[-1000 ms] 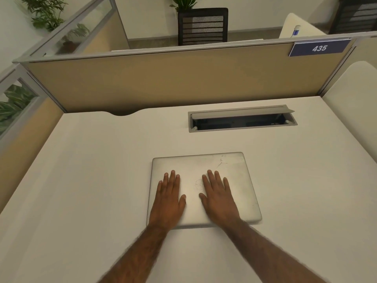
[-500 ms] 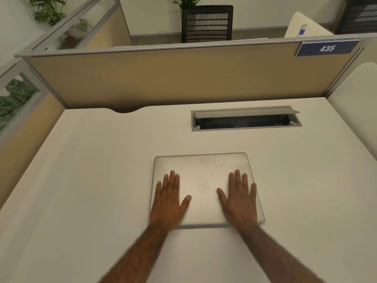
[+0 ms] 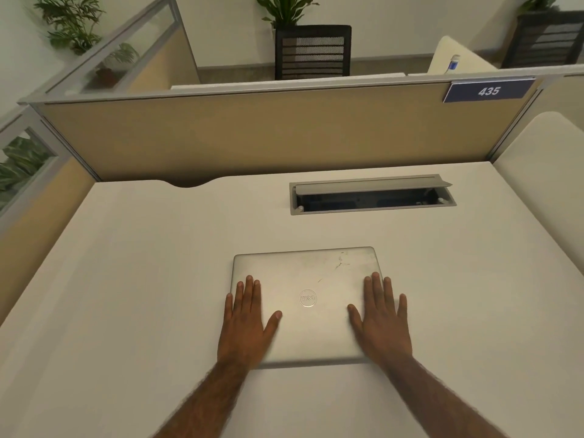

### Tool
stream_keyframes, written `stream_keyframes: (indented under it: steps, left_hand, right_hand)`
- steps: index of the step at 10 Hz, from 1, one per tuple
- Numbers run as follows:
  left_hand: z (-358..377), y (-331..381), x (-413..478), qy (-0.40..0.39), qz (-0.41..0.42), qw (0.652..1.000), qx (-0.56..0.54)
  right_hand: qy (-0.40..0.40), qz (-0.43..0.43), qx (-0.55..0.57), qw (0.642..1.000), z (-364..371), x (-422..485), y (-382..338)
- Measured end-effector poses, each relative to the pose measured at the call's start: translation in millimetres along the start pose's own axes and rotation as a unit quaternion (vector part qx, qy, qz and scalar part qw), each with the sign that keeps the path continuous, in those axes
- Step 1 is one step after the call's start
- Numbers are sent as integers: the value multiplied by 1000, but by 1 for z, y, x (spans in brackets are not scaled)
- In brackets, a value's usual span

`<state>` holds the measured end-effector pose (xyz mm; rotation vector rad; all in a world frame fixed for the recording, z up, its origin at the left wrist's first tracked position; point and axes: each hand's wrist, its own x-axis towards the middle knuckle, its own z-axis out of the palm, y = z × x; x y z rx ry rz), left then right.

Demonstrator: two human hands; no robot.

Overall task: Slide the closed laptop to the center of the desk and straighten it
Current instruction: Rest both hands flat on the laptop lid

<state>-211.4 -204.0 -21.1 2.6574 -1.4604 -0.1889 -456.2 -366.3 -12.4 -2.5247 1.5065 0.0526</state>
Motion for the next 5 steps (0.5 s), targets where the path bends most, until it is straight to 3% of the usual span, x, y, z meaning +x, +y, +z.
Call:
stream_keyframes:
  steps: [4, 5]
  left_hand:
    - [-22, 4, -4, 1, 23, 1000, -21]
    - [-46, 10, 1, 25, 58, 998, -19]
  right_hand:
    - [-26, -25, 3, 999, -14, -6, -9]
    - [58, -74, 15, 995, -36, -3, -22]
